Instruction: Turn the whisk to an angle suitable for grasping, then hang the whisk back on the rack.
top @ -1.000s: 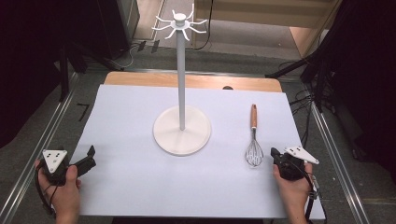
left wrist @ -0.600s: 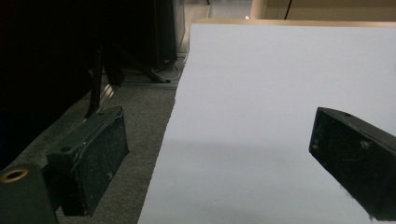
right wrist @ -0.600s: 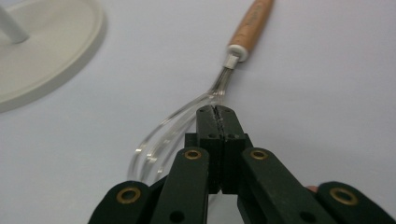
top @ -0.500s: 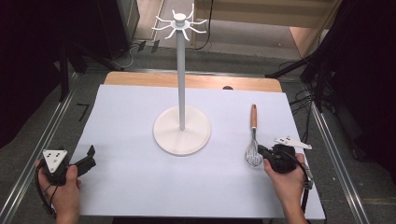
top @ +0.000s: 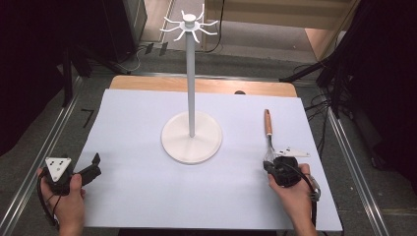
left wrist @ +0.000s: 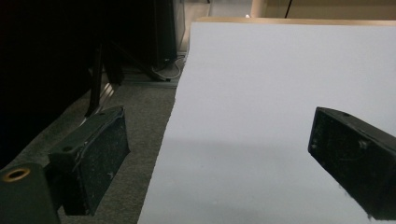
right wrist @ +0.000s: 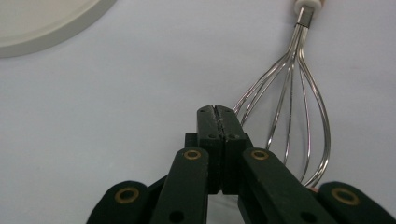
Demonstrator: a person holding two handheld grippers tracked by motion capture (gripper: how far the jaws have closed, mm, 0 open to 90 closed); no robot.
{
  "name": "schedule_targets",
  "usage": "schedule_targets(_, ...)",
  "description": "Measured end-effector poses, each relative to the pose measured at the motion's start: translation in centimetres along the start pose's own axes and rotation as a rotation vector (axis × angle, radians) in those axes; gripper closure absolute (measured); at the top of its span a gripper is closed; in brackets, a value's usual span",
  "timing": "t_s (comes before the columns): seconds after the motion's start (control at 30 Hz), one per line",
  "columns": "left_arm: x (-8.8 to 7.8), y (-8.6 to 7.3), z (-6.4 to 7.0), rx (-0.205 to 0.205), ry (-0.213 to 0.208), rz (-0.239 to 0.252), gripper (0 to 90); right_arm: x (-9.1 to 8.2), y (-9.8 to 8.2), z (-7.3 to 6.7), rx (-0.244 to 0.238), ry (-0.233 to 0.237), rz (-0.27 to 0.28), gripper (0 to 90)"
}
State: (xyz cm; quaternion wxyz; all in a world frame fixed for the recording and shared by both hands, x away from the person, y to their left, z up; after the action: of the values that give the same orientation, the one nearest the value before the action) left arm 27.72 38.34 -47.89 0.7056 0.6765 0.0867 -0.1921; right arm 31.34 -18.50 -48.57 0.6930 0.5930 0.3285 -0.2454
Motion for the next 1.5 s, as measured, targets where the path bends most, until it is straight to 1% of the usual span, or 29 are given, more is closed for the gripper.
schedule_targets(0.03,0.0,0.0,0.0,0.000,0.000,0.001,6.0,0.0,0.0,0.3,0.003,-0.005,-0.002,90.0)
schedule_targets(0.07,0.0,0.0,0.0,-0.001,0.000,0.002,6.0,0.0,-0.1,0.8,0.015,0.009,-0.010,90.0)
schedule_targets(0.1,0.0,0.0,0.0,-0.001,0.000,0.002,6.0,0.0,-0.1,0.8,0.015,0.009,-0.010,90.0)
schedule_targets(0.17,0.0,0.0,0.0,-0.001,-0.001,0.002,6.0,-0.2,-0.1,1.1,0.027,0.034,-0.015,83.5)
schedule_targets(0.23,0.0,0.0,0.0,-0.002,-0.001,0.000,6.0,-0.5,0.1,1.6,0.045,0.052,-0.017,80.7)
schedule_targets(0.27,0.1,0.0,0.0,-0.002,-0.001,-0.001,6.0,-0.8,0.5,2.1,0.067,0.062,-0.007,76.6)
schedule_targets(0.3,0.1,0.0,0.0,-0.003,-0.002,-0.003,6.0,-0.8,0.5,2.1,0.067,0.062,-0.007,76.6)
schedule_targets(0.33,0.1,0.0,0.0,-0.003,-0.002,-0.003,6.0,-0.9,0.8,2.4,0.078,0.075,-0.008,74.7)
schedule_targets(0.43,0.1,0.0,0.0,-0.003,-0.003,-0.006,6.0,-1.2,1.7,3.0,0.111,0.095,-0.012,64.7)
schedule_targets(0.47,0.1,0.0,0.0,-0.003,-0.003,-0.006,6.0,-1.5,2.4,3.3,0.127,0.094,-0.016,61.7)
schedule_targets(0.5,0.1,0.0,0.0,-0.005,-0.004,-0.009,6.0,-1.5,2.4,3.3,0.127,0.094,-0.016,61.7)
schedule_targets(0.57,0.1,0.0,0.0,-0.004,-0.005,-0.011,6.0,-1.7,3.1,3.7,0.134,0.086,-0.020,59.2)
schedule_targets(0.63,0.1,0.0,0.0,-0.004,-0.006,-0.009,5.9,-1.7,3.7,4.2,0.136,0.076,-0.037,56.0)
schedule_targets(0.7,0.1,0.0,-0.1,-0.003,-0.008,-0.003,6.0,-1.4,4.2,4.7,0.139,0.056,-0.069,54.0)
schedule_targets(0.8,0.1,0.0,-0.1,-0.005,-0.010,-0.005,6.0,-0.7,4.9,5.4,0.131,0.004,-0.108,50.4)
schedule_targets(0.83,0.1,0.0,-0.1,-0.005,-0.011,-0.004,6.0,-0.2,5.2,5.7,0.133,-0.003,-0.136,49.0)
schedule_targets(0.87,0.1,0.0,-0.1,-0.005,-0.011,-0.004,6.0,-0.2,5.2,5.7,0.133,-0.003,-0.136,49.0)
schedule_targets(0.9,0.1,0.0,-0.1,-0.005,-0.011,-0.003,6.0,0.4,5.5,5.9,0.136,-0.011,-0.167,48.6)
schedule_targets(0.93,0.1,0.0,-0.1,-0.007,-0.011,-0.005,6.0,0.7,5.7,6.0,0.135,-0.018,-0.178,48.6)
schedule_targets(1.03,0.1,0.0,-0.1,-0.007,-0.011,-0.004,6.0,1.3,5.9,6.2,0.122,-0.031,-0.187,48.3)
schedule_targets(1.07,0.1,0.0,-0.1,-0.006,-0.011,-0.009,6.0,1.8,6.1,6.3,0.114,-0.043,-0.203,48.6)
schedule_targets(1.1,0.1,0.0,-0.1,-0.006,-0.011,-0.009,6.0,1.8,6.1,6.3,0.114,-0.043,-0.203,48.6)
schedule_targets(1.13,0.1,0.0,-0.1,-0.006,-0.010,-0.009,6.0,2.3,6.3,6.3,0.114,-0.056,-0.221,50.7)
schedule_targets(1.17,0.1,0.0,-0.1,-0.005,-0.009,-0.012,6.0,2.3,6.3,6.3,0.114,-0.056,-0.221,50.7)
schedule_targets(1.2,0.2,0.0,-0.1,-0.004,-0.009,-0.015,6.0,2.7,6.5,6.4,0.123,-0.058,-0.244,53.3)
schedule_targets(1.23,0.2,0.0,-0.1,-0.004,-0.009,-0.015,5.9,2.7,6.5,6.4,0.123,-0.058,-0.244,53.3)
schedule_targets(1.33,0.2,0.0,-0.1,-0.005,-0.008,-0.023,5.9,3.2,6.8,6.3,0.126,-0.057,-0.273,56.1)
schedule_targets(1.4,0.2,0.0,0.0,-0.002,-0.007,-0.014,6.0,3.8,7.1,6.3,0.131,-0.061,-0.304,59.5)
schedule_targets(1.5,0.1,0.0,-0.1,-0.003,-0.010,-0.013,6.0,4.2,7.3,6.3,0.128,-0.063,-0.324,59.7)
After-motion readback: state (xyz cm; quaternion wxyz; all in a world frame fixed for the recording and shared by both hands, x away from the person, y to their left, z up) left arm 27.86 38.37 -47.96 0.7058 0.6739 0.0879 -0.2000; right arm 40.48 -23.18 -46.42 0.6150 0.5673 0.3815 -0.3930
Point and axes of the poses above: each handheld gripper's, and its own axes: x roughly forward along the jaws, y roughly out of its top, z roughly to its right, the point moved 5 cm from there along x, roughly forward along the jaws, and after that the axes turned 15 degrees about -y, right-handed, at the moved point
